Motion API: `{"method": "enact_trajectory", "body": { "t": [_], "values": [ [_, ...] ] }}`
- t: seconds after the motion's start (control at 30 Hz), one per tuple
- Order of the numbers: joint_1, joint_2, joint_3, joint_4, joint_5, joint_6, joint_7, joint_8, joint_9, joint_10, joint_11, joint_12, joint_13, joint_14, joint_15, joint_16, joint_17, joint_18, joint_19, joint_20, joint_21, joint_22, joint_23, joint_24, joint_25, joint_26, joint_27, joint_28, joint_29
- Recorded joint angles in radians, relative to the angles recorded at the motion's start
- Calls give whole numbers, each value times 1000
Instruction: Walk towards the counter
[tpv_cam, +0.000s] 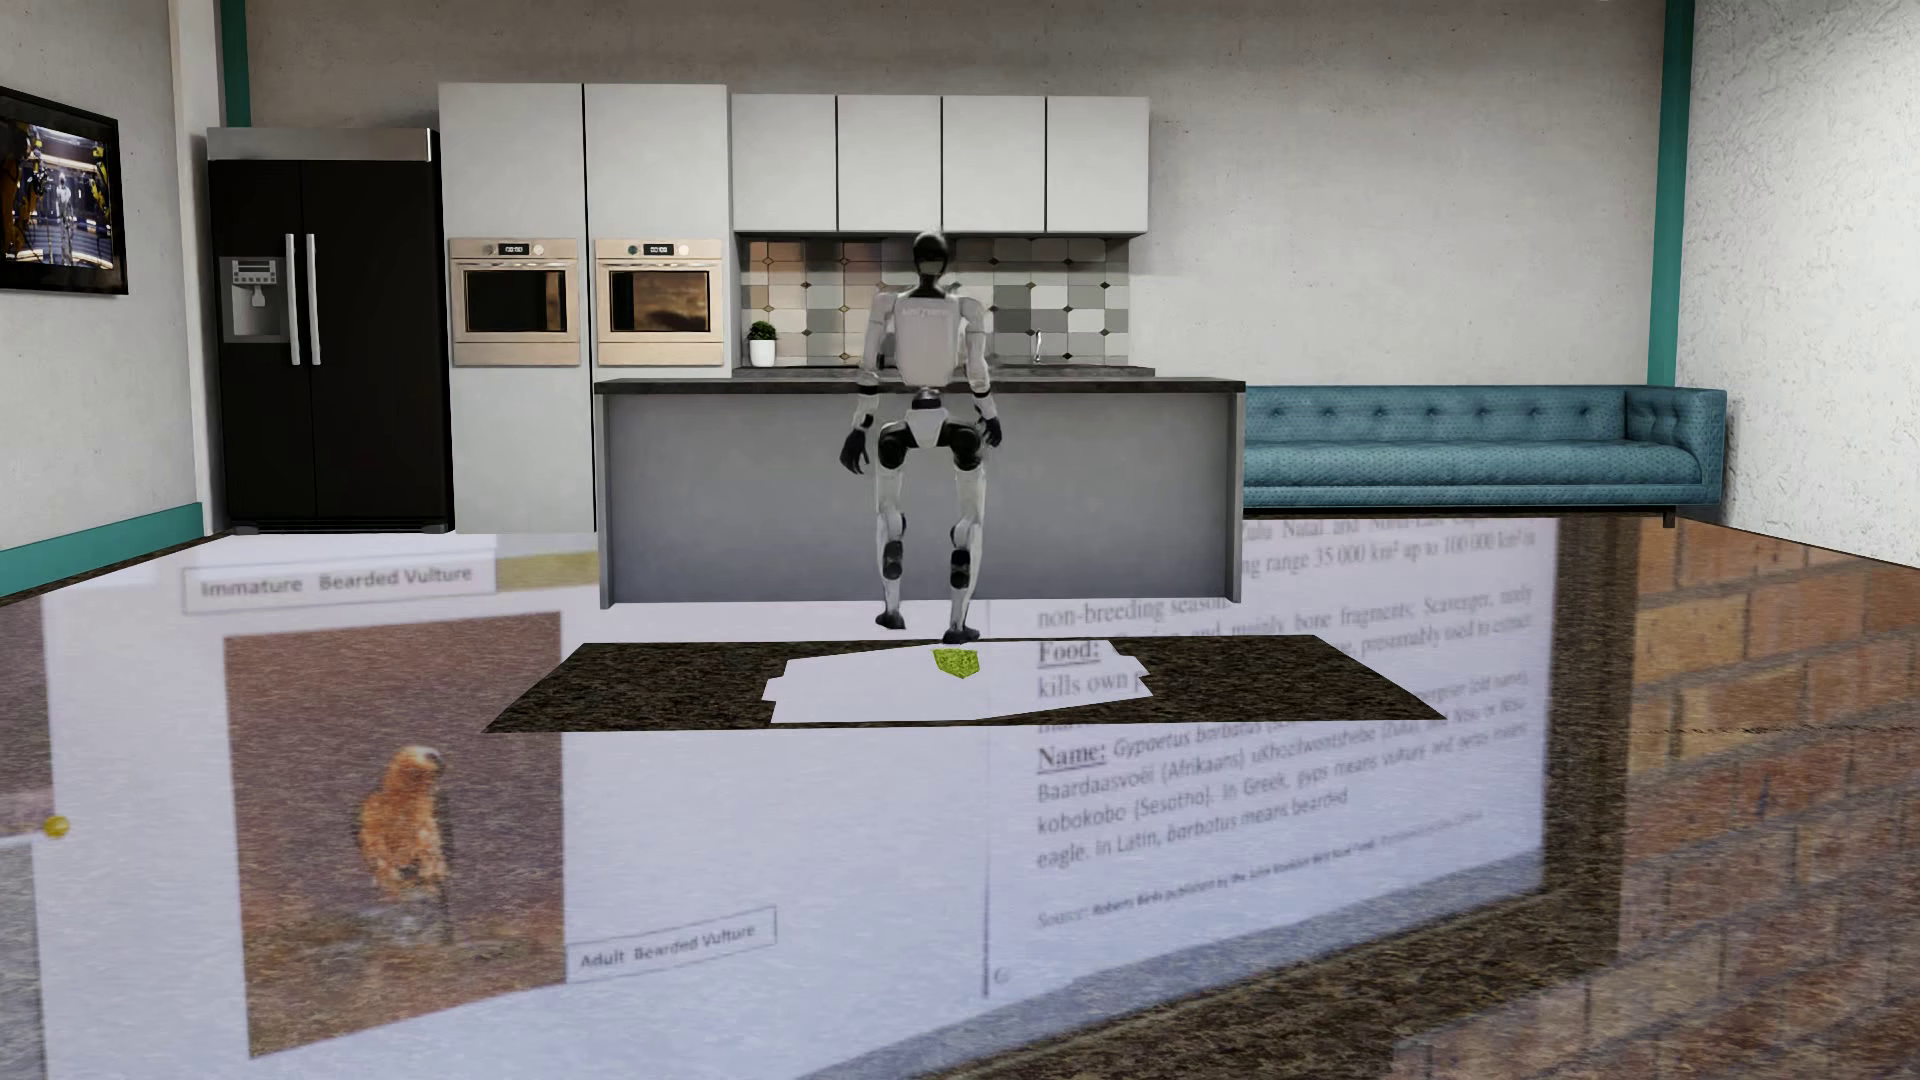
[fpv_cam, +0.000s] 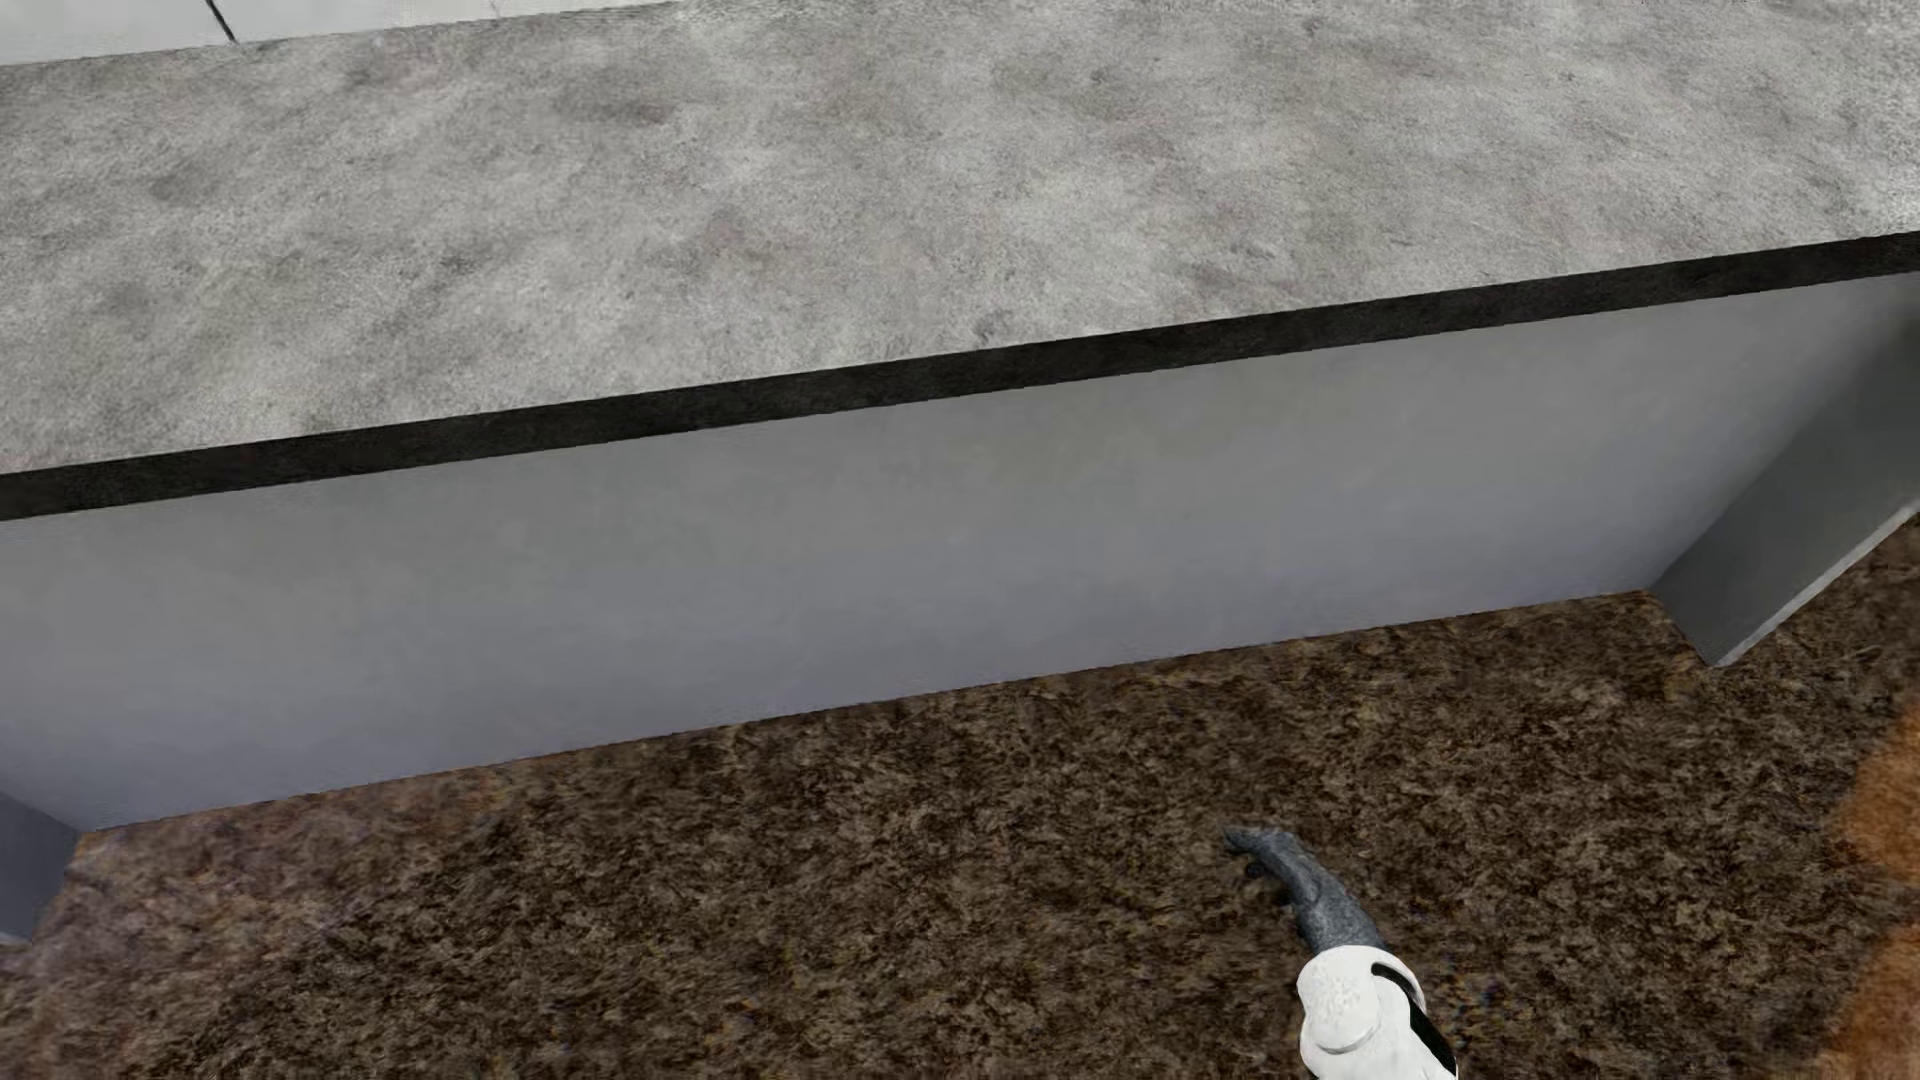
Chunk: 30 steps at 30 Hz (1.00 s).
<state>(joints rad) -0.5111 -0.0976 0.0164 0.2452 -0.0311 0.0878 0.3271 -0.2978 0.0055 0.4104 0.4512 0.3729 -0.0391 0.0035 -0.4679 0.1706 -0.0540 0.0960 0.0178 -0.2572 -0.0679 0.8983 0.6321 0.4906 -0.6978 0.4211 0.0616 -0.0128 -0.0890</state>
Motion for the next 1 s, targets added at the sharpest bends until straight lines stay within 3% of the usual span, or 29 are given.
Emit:
{"method": "enact_trajectory", "body": {
  "t": [0.03,0.07,0.13,0.17,0.23,0.3,0.37,0.43,0.47,0.5,0.53,0.67,0.73,0.8,0.93,0.97,1.0],
  "values": [
    [24,-13,0,-9,-35,-7,33,21,-1,13,62,4,13,-27,-6,-28,-3,11,24,-8,-8,12,-8,-3,16,1,5,-1,-13],
    [51,-28,1,-26,-75,-21,49,37,1,34,153,-19,46,-59,13,-39,3,6,41,-54,-27,42,-7,28,33,13,21,-33,-34],
    [100,-118,-6,-68,-152,-47,73,114,7,69,398,-100,110,-118,178,-37,8,7,90,-158,-51,62,42,106,43,5,73,-140,-27],
    [125,-187,-12,-96,-181,-60,84,176,10,73,538,-147,130,-145,280,-34,-10,11,117,-178,-43,43,82,130,19,-7,100,-145,16],
    [171,-298,-21,-145,-225,-92,88,260,16,86,761,-226,172,-187,331,-30,-41,14,79,-132,-46,-23,170,130,-30,-32,155,-32,53],
    [194,-356,-28,-178,-248,-123,59,277,20,105,808,-341,232,-217,256,-33,-18,8,92,-70,-135,-47,239,100,16,-60,222,115,-3],
    [205,-370,-36,-201,-243,-144,13,259,17,108,675,-471,290,-237,160,-18,-3,-5,102,-75,-174,-58,290,100,37,-71,248,128,26],
    [216,-339,-46,-224,-211,-161,-32,262,7,92,362,-575,346,-249,172,5,-13,-16,145,-107,-145,-99,286,121,7,-106,218,108,142],
    [224,-299,-48,-231,-209,-168,-51,222,0,68,215,-609,367,-246,179,14,-12,-18,98,-119,-140,-126,269,128,-4,-127,208,111,169],
    [224,-272,-50,-241,-225,-176,-64,175,-5,65,177,-631,382,-249,144,19,-14,-21,47,-122,-139,-154,248,128,-14,-148,202,126,171],
    [224,-246,-52,-246,-233,-183,-74,135,-11,62,143,-639,384,-253,122,25,-12,-25,29,-123,-142,-179,235,131,-21,-160,201,140,163],
    [237,-194,-50,-212,-196,-180,-71,109,-30,36,25,-545,296,-260,158,2,-25,-42,74,-35,-118,-227,177,78,-55,-159,196,187,146],
    [260,-175,-41,-185,-167,-169,-47,119,-39,15,-18,-474,249,-263,171,-19,-29,-51,95,-20,-110,-174,109,51,-50,-137,165,174,110],
    [286,-153,-35,-159,-133,-157,-16,146,-48,-2,-62,-397,199,-268,185,-33,-6,-60,84,-40,-108,-72,55,43,-19,-80,128,109,42],
    [325,-123,-32,-126,-94,-134,29,183,-54,-17,-104,-259,158,-278,196,-86,6,-74,74,-83,-57,137,-13,27,5,44,67,-41,44],
    [331,-122,-30,-120,-88,-128,36,190,-54,-16,-103,-219,155,-282,194,-96,9,-76,74,-76,-43,138,-18,17,6,47,63,-50,48],
    [336,-121,-26,-116,-84,-123,42,194,-53,-16,-102,-179,157,-285,191,-94,11,-79,73,-104,-34,126,-15,38,11,24,64,-63,52]
  ]
}}
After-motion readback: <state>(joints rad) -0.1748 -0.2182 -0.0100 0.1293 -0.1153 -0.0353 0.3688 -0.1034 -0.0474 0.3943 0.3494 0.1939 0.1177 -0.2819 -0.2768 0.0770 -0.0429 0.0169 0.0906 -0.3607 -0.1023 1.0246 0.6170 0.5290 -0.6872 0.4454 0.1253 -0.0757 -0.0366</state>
